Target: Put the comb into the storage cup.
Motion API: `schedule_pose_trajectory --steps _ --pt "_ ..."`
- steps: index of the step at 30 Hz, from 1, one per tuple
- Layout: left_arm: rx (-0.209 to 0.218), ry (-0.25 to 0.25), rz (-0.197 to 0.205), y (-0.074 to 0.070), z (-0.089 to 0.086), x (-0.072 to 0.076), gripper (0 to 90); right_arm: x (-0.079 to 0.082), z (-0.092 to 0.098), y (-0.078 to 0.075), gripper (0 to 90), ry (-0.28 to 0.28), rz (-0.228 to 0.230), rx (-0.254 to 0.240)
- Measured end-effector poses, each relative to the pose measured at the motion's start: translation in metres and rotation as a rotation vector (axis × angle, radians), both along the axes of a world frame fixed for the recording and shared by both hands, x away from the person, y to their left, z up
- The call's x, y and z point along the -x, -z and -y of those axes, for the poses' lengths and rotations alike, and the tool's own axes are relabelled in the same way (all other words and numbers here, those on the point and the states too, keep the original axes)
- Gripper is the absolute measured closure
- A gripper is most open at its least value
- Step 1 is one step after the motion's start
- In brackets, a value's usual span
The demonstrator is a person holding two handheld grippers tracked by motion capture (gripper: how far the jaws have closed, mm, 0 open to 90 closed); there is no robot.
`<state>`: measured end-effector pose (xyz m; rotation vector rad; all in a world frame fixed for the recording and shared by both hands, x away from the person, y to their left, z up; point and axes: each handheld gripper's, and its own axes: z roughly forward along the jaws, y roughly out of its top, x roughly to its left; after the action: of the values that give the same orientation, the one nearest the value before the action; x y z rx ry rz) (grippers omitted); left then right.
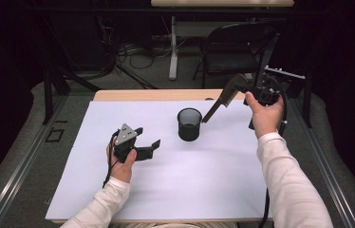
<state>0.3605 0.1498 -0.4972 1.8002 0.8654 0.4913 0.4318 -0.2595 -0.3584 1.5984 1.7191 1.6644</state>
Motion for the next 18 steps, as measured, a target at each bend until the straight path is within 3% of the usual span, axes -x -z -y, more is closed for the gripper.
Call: schedule_pose_trajectory --steps 11,18 --pt "0.001 -0.003 0.001 0.0 0.0 0.0 16.1 -0.003 -0.006 -0.012 87.1 0.002 0.02 0.0" --pt "0.001 -0.002 0.001 0.0 -0.001 0.0 16.1 -0.009 -0.011 -0.012 87.0 0.003 0.012 0.007"
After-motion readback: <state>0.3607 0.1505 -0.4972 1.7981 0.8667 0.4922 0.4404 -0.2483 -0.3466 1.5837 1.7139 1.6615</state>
